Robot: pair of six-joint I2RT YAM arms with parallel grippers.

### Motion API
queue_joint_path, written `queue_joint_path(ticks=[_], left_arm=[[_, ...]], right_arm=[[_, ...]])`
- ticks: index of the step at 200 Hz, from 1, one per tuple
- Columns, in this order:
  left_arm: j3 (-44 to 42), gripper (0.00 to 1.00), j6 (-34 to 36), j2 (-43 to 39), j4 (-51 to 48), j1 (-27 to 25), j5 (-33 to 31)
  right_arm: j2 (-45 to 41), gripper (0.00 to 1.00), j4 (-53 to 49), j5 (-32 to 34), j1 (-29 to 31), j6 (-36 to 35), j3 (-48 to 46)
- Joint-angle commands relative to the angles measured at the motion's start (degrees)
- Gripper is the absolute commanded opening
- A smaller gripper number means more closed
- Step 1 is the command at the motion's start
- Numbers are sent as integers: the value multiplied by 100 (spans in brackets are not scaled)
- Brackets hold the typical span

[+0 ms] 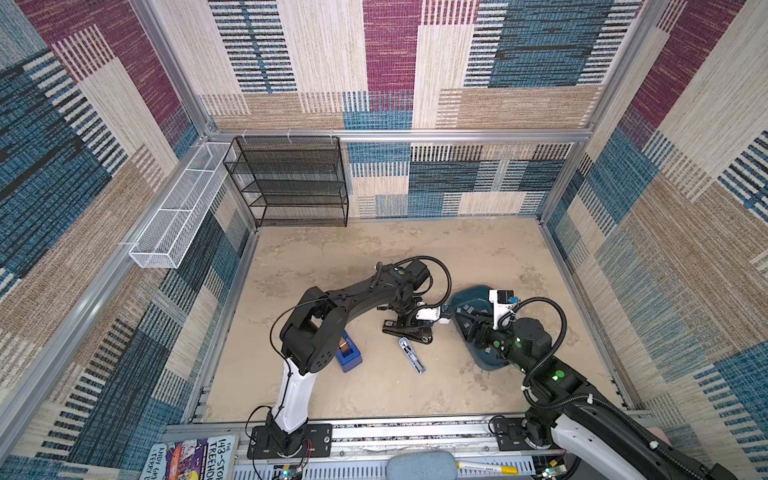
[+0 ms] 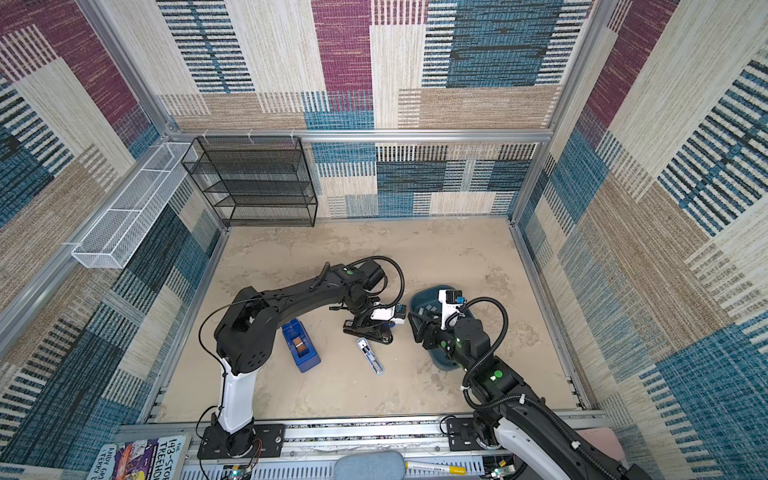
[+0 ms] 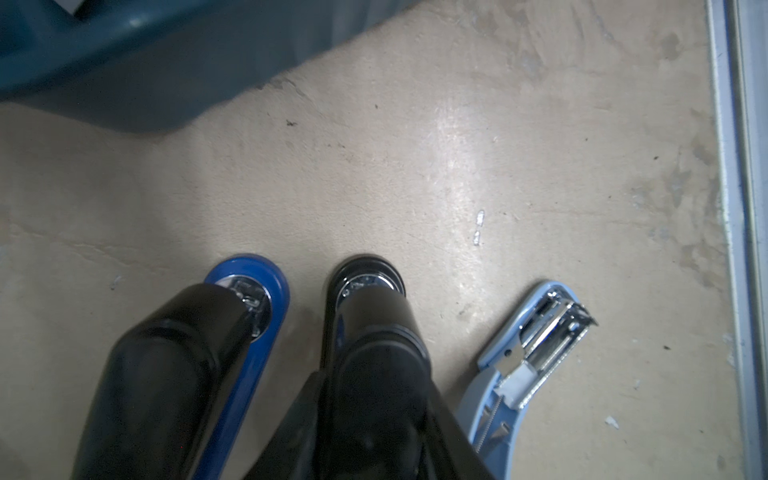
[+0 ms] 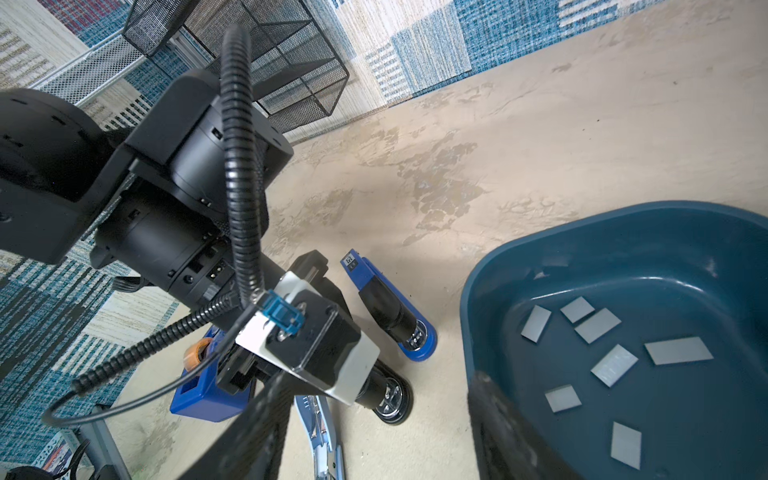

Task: Load the staples into the stapler

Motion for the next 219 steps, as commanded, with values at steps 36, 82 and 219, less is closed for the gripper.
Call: queue_joint_path(ticks=[36, 82, 219], left_arm=[[52, 38, -47, 72, -85, 4, 201], [62, 40, -70, 72, -87, 4, 241], [237, 0, 118, -1169, -328, 282, 944]], right_arm=[[-3, 70, 201, -42, 2, 71, -36], [-47, 70, 178, -45, 2, 74, -37], [365, 61, 496, -1075, 7, 128, 348]])
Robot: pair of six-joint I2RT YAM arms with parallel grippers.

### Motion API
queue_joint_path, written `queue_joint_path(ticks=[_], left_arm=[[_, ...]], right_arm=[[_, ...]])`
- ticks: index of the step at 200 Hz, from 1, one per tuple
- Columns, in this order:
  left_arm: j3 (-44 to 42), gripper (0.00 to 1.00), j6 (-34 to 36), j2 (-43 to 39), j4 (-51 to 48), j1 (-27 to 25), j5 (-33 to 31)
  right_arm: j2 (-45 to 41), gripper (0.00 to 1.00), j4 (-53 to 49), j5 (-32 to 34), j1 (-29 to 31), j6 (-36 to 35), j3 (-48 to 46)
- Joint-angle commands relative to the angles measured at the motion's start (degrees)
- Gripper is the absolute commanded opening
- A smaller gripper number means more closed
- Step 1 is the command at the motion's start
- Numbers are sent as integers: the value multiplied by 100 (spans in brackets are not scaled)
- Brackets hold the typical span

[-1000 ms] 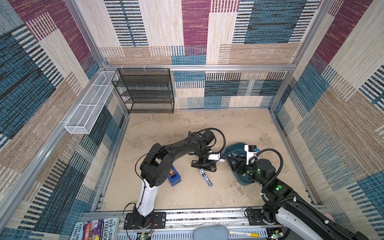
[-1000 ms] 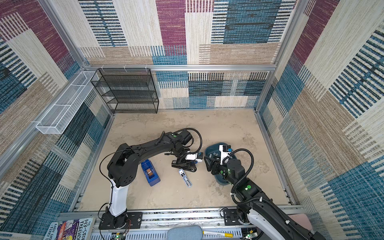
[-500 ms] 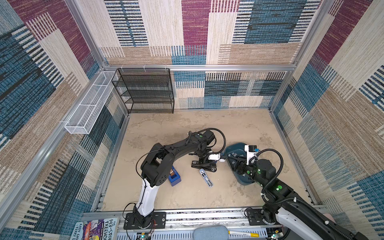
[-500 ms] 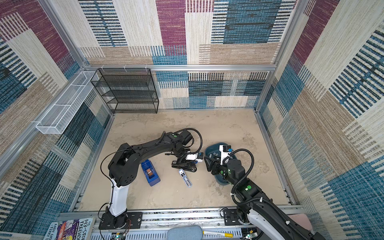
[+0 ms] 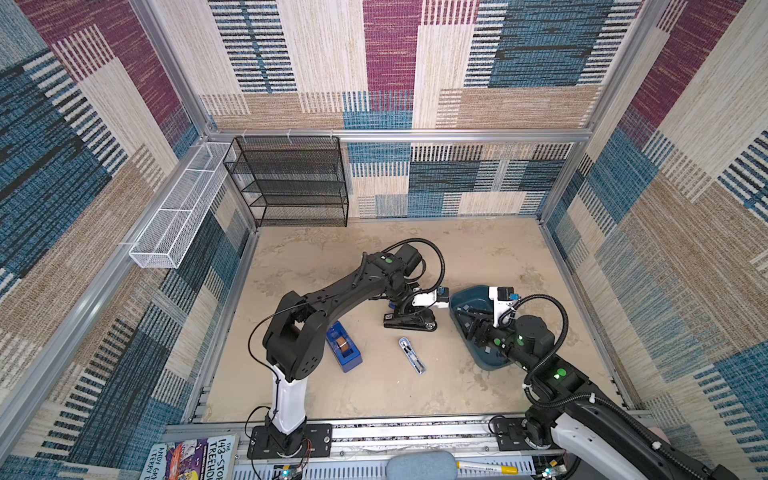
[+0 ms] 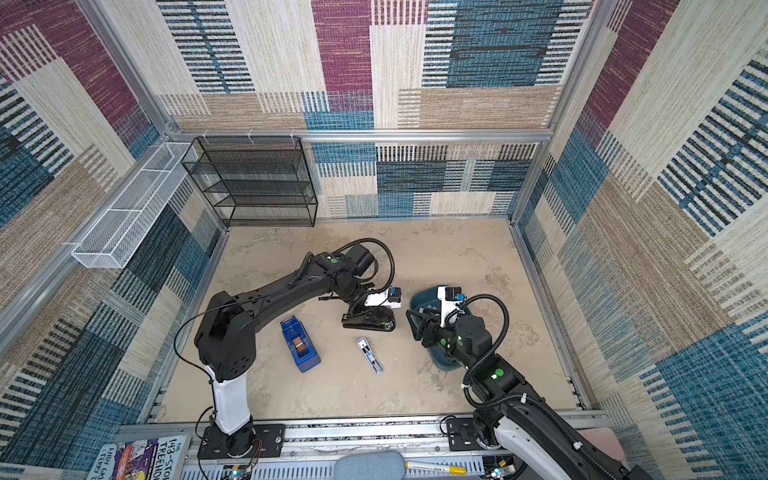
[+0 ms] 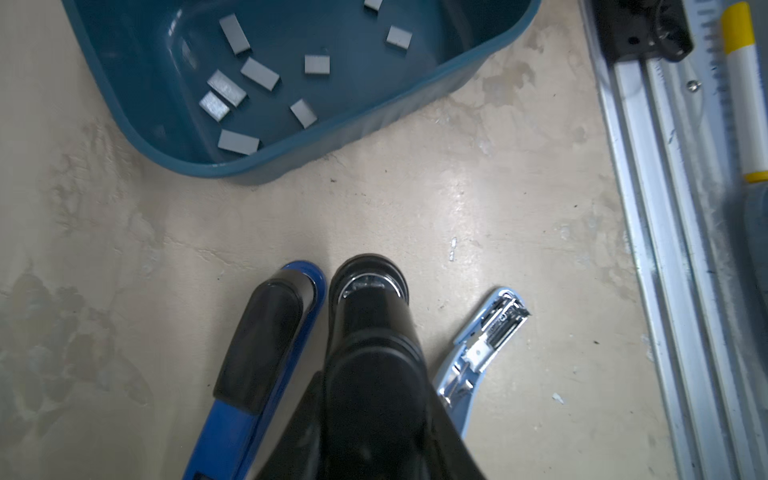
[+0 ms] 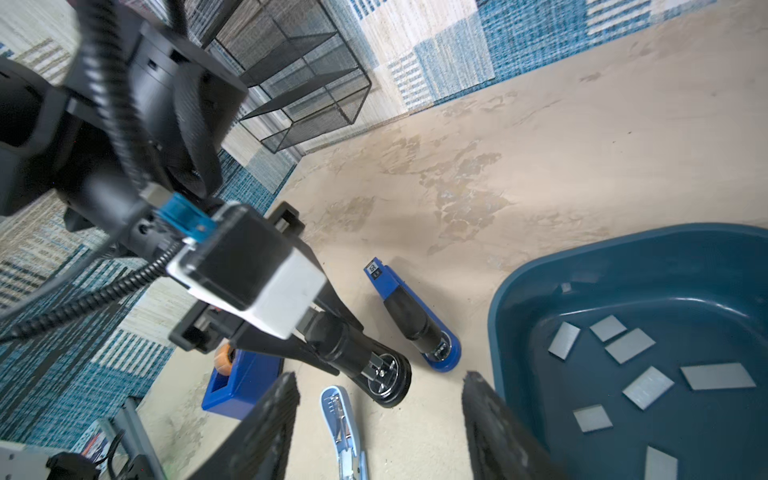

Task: Load the staples into the stapler
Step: 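Lift the black stapler with the left gripper toward the right gripper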

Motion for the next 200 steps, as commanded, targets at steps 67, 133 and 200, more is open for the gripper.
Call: queue_joint_path(ticks=[67, 133, 200], left_arm=[[-346, 0, 185, -786, 233, 22, 719], [-542, 0, 290, -1126, 345, 15, 1088], [-541, 0, 279, -1344, 343, 49, 1510]], right_arm=[[382, 54, 793, -1176, 14, 59, -74], [540, 52, 785, -1306, 16, -224, 30], [1013, 46, 1086, -1428, 16, -352, -64]])
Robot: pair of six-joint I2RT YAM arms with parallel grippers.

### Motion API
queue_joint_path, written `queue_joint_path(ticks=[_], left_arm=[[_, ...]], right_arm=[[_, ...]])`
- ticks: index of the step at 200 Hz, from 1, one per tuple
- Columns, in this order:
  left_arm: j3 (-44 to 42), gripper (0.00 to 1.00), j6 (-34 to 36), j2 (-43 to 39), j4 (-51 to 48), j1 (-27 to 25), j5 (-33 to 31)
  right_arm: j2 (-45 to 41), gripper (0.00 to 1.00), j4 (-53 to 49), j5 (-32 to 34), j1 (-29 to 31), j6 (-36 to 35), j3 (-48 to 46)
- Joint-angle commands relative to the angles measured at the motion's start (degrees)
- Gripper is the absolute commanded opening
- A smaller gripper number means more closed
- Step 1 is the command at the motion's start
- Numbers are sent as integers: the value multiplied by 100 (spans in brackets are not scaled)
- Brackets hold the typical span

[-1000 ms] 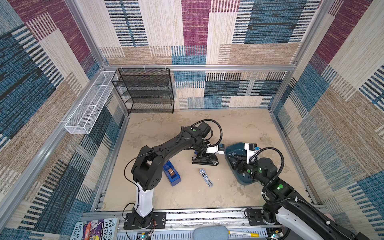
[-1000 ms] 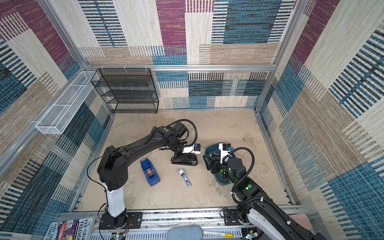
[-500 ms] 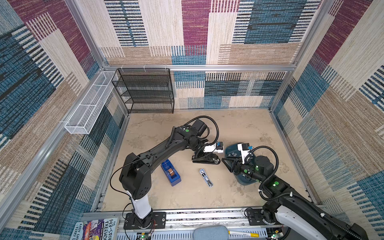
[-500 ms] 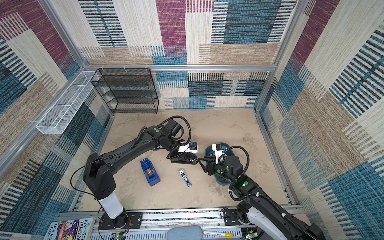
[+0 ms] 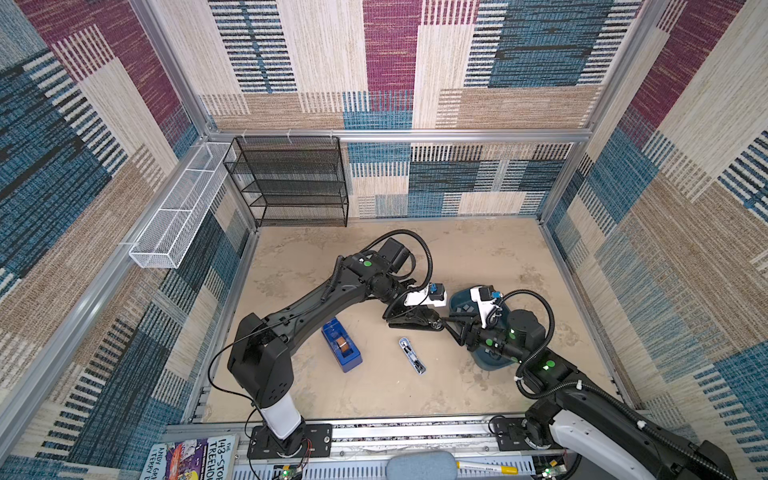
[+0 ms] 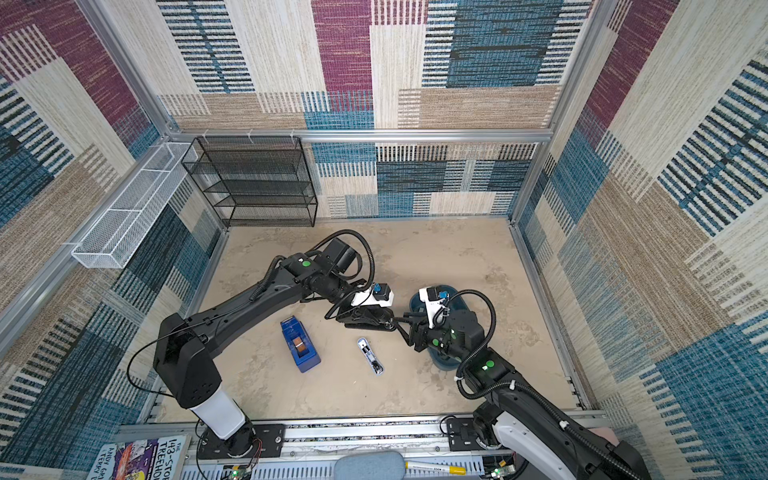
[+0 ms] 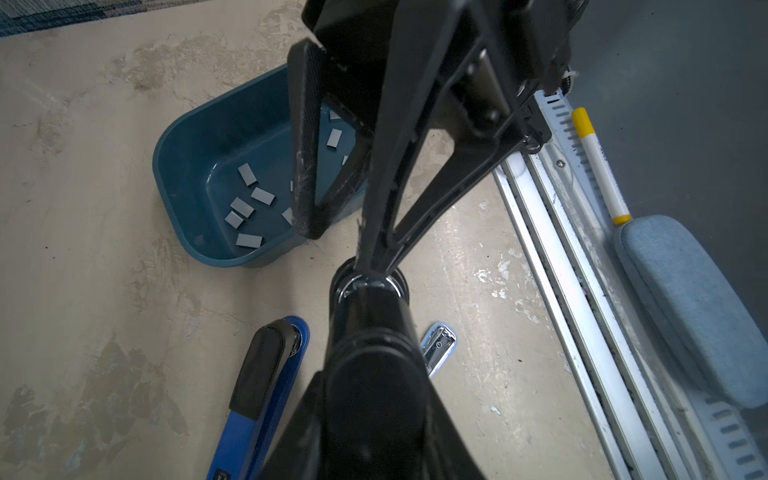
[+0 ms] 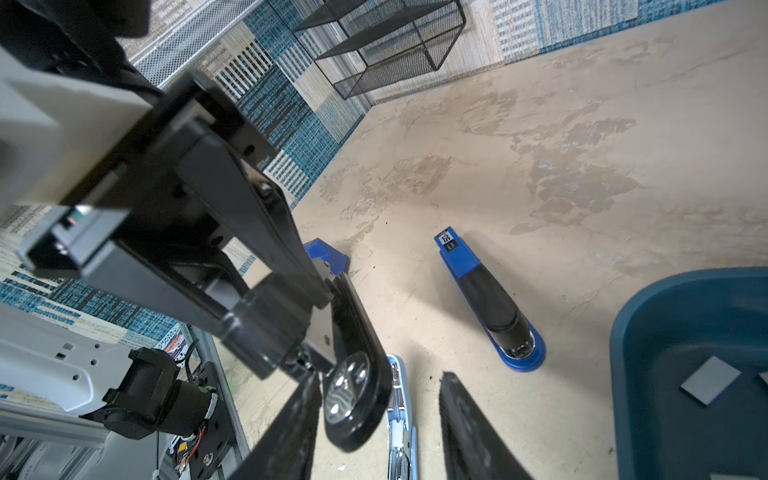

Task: Load the staples into the stapler

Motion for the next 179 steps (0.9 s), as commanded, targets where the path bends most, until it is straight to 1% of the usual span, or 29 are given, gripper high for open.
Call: queue_joint_path(ticks=[1, 17, 34, 56, 84, 105, 139, 152, 179], left_arm=[[16, 0, 108, -136, 125, 23, 485], [2, 0, 83, -200, 192, 22, 599], [-33, 0, 74, -270, 228, 58, 788], [-130, 0, 117, -377, 319, 84, 963], [-219, 0, 179, -536, 358, 176, 1380], [-401, 0, 136, -641, 584, 185, 1360], [-410, 0, 100, -631, 613, 312, 1475], [-385, 0, 83, -618, 607, 355, 1482], [-399, 0, 47, -575, 609, 410, 1393]], right_arm=[[231, 45, 320, -89, 5, -27, -41], [338, 42, 421, -89, 5, 35, -157], [284, 40, 386, 146, 5, 128, -302], [143, 40, 371, 194, 5, 189, -405], [173, 39, 366, 194, 4, 195, -449], [144, 38, 266, 146, 5, 184, -374], [-360, 45, 83, 192, 5, 99, -298], [-580, 49, 38, 237, 5, 70, -324], [-825, 51, -216, 438, 5, -23, -246]])
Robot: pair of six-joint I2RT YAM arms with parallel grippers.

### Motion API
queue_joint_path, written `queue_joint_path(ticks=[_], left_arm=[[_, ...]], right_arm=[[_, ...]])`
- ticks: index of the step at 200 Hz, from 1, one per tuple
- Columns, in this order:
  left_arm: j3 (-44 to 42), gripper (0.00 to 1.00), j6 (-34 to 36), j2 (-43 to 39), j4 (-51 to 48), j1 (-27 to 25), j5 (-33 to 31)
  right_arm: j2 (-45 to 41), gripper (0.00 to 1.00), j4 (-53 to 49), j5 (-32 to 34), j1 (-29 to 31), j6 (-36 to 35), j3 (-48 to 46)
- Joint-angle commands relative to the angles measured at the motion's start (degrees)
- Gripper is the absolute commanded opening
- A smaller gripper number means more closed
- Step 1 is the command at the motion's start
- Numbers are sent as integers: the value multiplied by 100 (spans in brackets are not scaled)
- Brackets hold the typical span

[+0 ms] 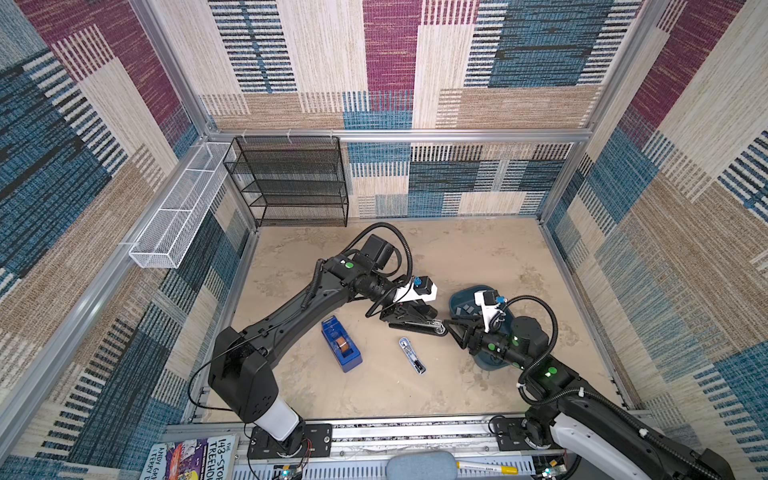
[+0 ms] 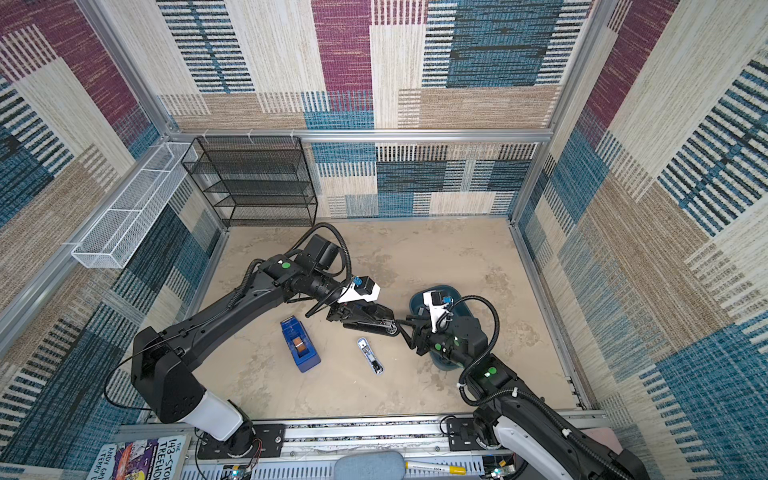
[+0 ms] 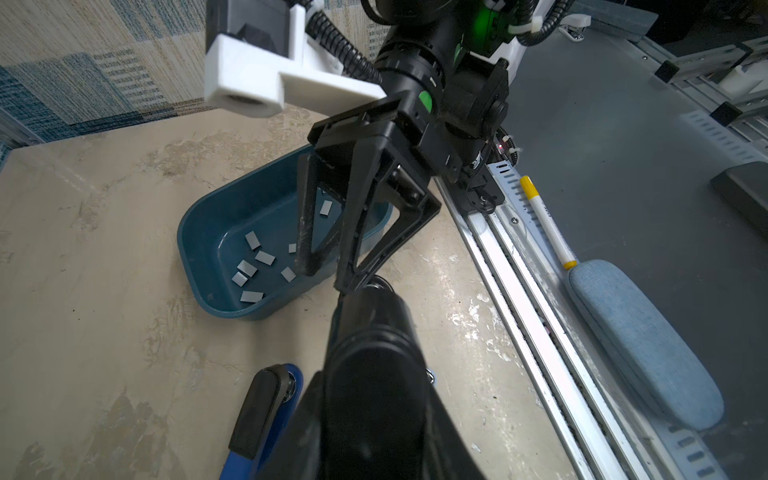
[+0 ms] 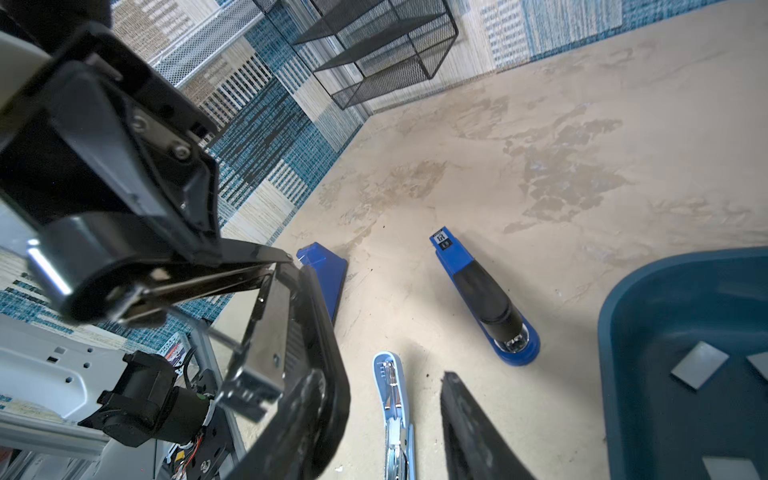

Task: Load the staples into the stapler

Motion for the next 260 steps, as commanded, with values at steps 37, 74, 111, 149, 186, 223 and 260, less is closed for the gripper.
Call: queue_joint_path(ticks=[37, 74, 111, 149, 186, 223, 260], left_arm=[[46, 0, 19, 67, 195, 47, 26], [160, 0, 109, 186, -5, 52, -54], [229, 0, 125, 254, -76, 72, -99], [256, 0, 105, 205, -90, 126, 121], [233, 0, 124, 134, -100, 137, 260], [247, 0, 190, 92, -182, 140, 390], [234, 0, 321, 28, -266, 141, 437]], right_arm=[[-42, 51, -371, 158, 0, -259, 337], [-149, 51, -586, 30, 0, -573, 700], [-91, 51, -718, -371, 5, -980, 1104], [400, 50, -516, -713, 261, -1244, 1253], [754, 52, -322, -575, 761, -1648, 1260], [1117, 50, -444, -446, 835, -1864, 1467], [1123, 50, -464, -301, 844, -1955, 1458]])
